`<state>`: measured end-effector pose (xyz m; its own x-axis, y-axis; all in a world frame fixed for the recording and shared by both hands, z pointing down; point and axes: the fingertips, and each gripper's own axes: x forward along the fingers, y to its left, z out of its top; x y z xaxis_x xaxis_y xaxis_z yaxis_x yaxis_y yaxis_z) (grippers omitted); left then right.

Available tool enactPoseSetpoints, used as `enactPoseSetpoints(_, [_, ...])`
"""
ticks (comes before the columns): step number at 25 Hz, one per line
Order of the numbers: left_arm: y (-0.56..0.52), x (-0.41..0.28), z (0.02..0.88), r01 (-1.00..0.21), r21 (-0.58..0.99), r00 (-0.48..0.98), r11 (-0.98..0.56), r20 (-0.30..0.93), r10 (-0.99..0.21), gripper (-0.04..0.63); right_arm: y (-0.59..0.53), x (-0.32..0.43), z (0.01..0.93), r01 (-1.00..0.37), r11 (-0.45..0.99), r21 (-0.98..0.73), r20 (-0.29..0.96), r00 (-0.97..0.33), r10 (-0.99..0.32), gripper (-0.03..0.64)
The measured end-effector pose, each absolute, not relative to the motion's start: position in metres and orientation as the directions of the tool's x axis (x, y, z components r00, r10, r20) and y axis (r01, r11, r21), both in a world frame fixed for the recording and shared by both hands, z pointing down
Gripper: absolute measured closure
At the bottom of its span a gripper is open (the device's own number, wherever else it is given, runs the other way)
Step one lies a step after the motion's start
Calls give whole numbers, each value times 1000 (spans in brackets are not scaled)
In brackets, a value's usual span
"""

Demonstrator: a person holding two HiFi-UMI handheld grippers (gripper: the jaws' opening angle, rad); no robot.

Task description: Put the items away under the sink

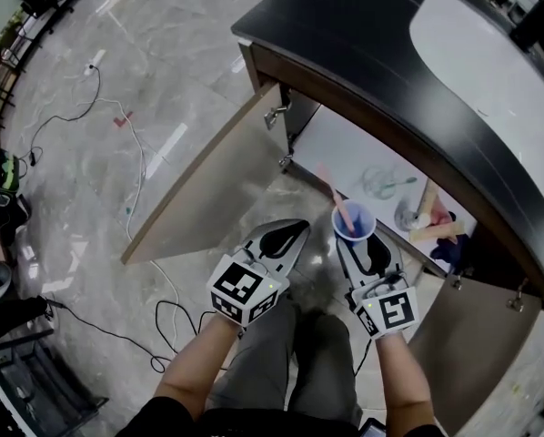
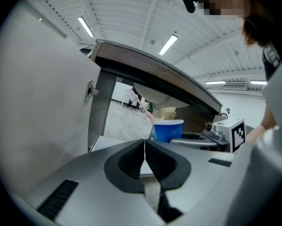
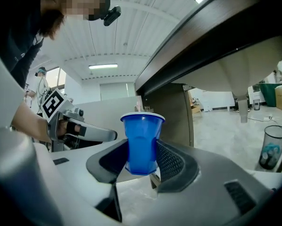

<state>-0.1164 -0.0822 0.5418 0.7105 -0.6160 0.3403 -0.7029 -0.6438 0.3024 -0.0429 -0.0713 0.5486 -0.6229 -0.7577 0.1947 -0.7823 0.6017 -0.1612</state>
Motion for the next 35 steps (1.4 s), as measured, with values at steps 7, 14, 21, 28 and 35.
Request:
enactPoseSetpoints(7, [-107,-114,586,-696,289,718,-657,306,-625,584,-101,-48,596,-784,604,-143,164,-620,-767,416])
enactPoseSetpoints(14, [-123,-119,643,-712,247,702,-657,261,-663,584,-119,-52,653,-774,621,-121,134,-633,-763,416])
enactPoseSetpoints(21, [-140,-122,712,-699,201,715,-686,211,-667,584,-136,-57,711,-764,639,-92,51,-644,-763,416])
enactPoseSetpoints(28, [-144,-121,768,-684,178,729,-708,208,-652,584,-162,-50,762,-788,609,-90,23,-612,-790,416])
enactPoseSetpoints(35, [-155,-116,770,-665,149,745,-732,193,-638,584,-187,-54,773,-806,582,-109,21,-587,-809,416])
